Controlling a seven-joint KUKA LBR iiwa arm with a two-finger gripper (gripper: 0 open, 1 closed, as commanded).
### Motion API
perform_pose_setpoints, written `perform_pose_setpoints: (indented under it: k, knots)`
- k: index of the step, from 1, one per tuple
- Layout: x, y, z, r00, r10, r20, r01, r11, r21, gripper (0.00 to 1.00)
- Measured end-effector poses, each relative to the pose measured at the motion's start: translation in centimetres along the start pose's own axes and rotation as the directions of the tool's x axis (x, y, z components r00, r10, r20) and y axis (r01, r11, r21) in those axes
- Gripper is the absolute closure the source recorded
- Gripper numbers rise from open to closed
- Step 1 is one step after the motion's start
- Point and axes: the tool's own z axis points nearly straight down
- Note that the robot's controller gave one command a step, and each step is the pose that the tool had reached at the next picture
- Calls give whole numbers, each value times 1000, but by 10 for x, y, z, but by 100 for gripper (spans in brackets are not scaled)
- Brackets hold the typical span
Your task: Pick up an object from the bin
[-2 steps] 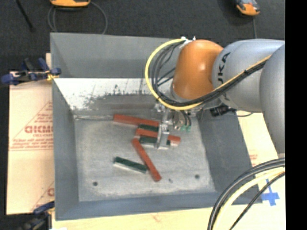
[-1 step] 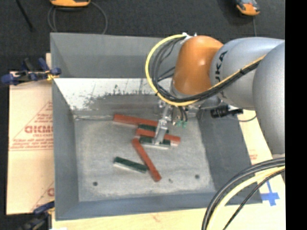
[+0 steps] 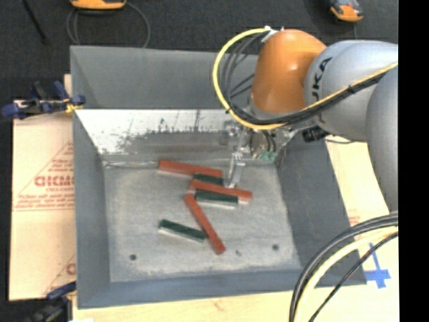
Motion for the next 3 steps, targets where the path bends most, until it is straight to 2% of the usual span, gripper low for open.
perform_pose_setpoints:
  k: [1,2,3]
  knots:
    - [17,9,83,998,63,2,-63,998,-3,0]
    - [3,16,90,993,121,-6,-120,993,2,100]
    - [0,17,86,992,129,1,-129,992,0,100]
